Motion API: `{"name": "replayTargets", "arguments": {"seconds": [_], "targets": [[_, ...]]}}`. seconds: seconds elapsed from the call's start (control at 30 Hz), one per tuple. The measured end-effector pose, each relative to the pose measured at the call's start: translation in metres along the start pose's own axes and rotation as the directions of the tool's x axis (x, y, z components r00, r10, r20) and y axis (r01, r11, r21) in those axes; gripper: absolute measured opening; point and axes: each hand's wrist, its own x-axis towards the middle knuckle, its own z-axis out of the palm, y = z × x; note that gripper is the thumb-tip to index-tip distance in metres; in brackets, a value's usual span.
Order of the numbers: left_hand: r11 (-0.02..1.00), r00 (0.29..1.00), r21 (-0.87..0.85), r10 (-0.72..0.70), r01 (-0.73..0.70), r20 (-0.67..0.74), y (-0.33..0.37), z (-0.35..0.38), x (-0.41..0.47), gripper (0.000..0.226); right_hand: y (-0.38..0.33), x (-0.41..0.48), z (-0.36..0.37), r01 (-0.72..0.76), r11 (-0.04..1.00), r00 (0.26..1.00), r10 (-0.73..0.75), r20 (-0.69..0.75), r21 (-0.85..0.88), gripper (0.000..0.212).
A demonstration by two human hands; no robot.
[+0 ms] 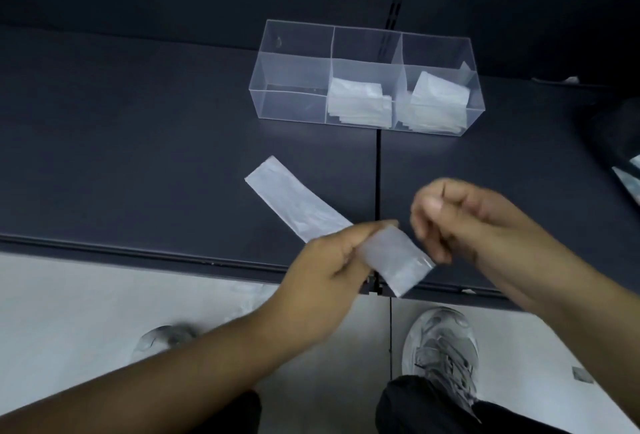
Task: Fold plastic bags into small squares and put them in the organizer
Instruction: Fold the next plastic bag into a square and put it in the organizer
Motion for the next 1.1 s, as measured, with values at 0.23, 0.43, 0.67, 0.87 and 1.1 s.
{"name": "replayTargets", "arguments": {"seconds": [0.23, 0.43, 0.67, 0.87, 1.1], "targets": [[0.826, 0.953, -0.486, -0.299, 0.287, 0.054, -0.001, -0.043, 0.032, 0.032, 0.040, 0.055, 0.006, -0.086, 0.991, 0.939, 0.116, 0.324, -0.104, 0.046], [0.739, 0.852, -0.550, -0.515, 0.388, -0.091, -0.037, -0.072, 0.050, 0.035, 0.062, 0.071, 0.015, -0.171, 0.948, 0.985, 0.159, -0.063, -0.269, 0.003], [0.912, 0.786, -0.282, -0.403, 0.299, -0.469, -0.044, -0.100, 0.067, 0.019, 0.063, 0.074, 0.019, -0.245, 0.936, 0.963, 0.205, -0.178, -0.251, 0.008], [0.629, 0.863, 0.747, 0.480, -0.216, -0.155, -0.043, -0.062, 0.032, 0.030, 0.055, 0.077, 0.021, -0.314, 0.929, 0.941, 0.278, -0.192, -0.195, 0.017], [0.453, 0.932, 0.862, 0.358, -0.226, 0.057, -0.062, -0.026, 0.013, 0.065, 0.036, 0.067, 0.029, -0.432, 0.901, 0.895, 0.432, -0.115, 0.024, 0.011]]}}
